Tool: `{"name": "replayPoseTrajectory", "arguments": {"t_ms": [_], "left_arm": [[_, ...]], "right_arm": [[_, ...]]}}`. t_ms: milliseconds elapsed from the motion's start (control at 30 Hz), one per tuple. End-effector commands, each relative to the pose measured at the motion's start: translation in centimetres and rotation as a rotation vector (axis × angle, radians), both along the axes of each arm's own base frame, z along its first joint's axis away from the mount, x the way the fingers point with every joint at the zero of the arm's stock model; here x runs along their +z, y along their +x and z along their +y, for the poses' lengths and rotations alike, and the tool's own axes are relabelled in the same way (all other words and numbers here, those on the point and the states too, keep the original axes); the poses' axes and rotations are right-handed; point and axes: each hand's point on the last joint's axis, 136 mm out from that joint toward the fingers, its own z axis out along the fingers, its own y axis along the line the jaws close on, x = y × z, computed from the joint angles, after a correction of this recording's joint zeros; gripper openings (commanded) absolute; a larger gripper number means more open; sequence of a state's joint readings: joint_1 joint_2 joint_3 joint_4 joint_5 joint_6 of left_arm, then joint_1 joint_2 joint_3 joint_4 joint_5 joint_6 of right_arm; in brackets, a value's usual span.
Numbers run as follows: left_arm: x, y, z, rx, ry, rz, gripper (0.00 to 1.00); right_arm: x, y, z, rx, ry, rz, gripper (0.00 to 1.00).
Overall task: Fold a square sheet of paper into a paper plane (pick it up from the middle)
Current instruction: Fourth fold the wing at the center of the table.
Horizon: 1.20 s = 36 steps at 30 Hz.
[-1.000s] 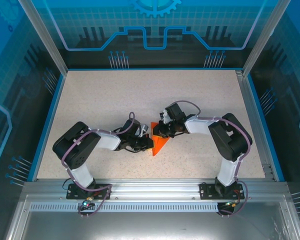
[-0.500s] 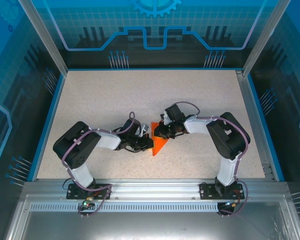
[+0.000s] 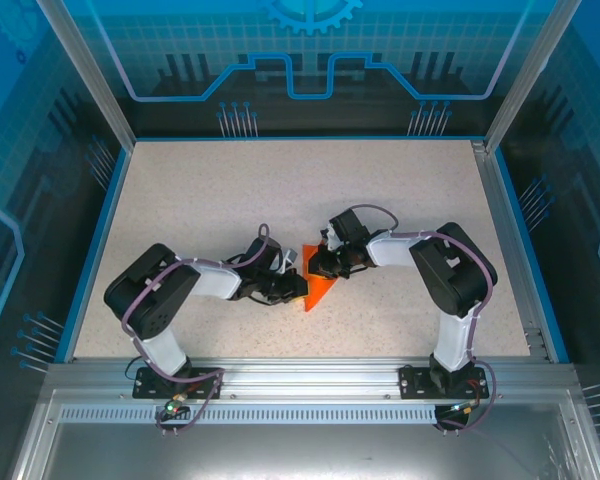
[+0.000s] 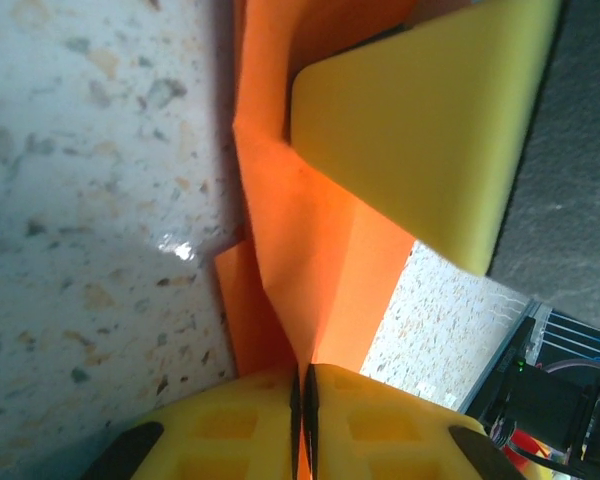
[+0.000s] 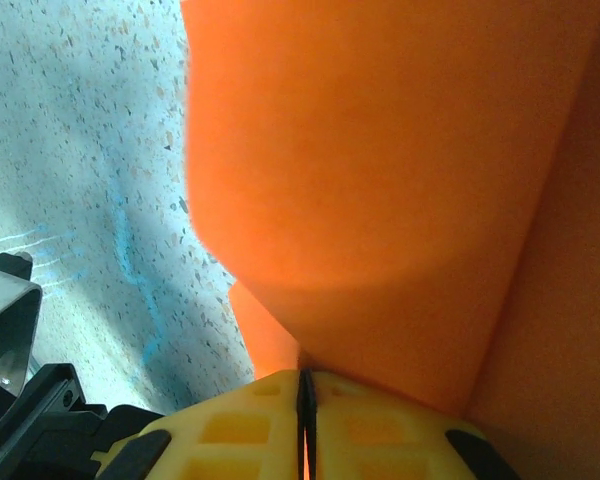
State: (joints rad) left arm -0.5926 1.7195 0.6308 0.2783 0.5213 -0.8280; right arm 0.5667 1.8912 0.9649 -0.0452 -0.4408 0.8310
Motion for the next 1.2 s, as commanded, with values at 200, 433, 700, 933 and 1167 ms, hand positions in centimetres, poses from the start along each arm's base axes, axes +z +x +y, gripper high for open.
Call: {"name": "replayPoseTrajectory", "arguments": {"t_ms": [200, 433, 700, 933, 1167], "left_arm": [[0.1, -1.7, 0.1, -0.055, -0.028, 0.034, 0.07], [-0.3, -2.8, -0.4, -0.132, -0.057, 0.055, 0.02], [-0.8, -3.4, -0.7, -0.166, -0.073, 0.09, 0.04], [-0.1, -3.6, -0.7, -0.182, -0.082, 0.084, 0.1], [0.1, -4.0, -0.8, -0.203, -0.09, 0.093, 0.06]], "right_arm": [[-2.2, -1.0, -1.6, -0.026, -0.059, 0.054, 0.11], [-3.0, -1.4, -2.1, -0.028, -0.089, 0.073, 0.11], [-3.9, -1.9, -2.6, -0.033, -0.108, 0.091, 0.11], [-3.8, -2.0, -2.8, -0.032, -0.119, 0.093, 0.11], [-3.8, -2.0, -2.9, -0.032, -0.122, 0.094, 0.11]]}}
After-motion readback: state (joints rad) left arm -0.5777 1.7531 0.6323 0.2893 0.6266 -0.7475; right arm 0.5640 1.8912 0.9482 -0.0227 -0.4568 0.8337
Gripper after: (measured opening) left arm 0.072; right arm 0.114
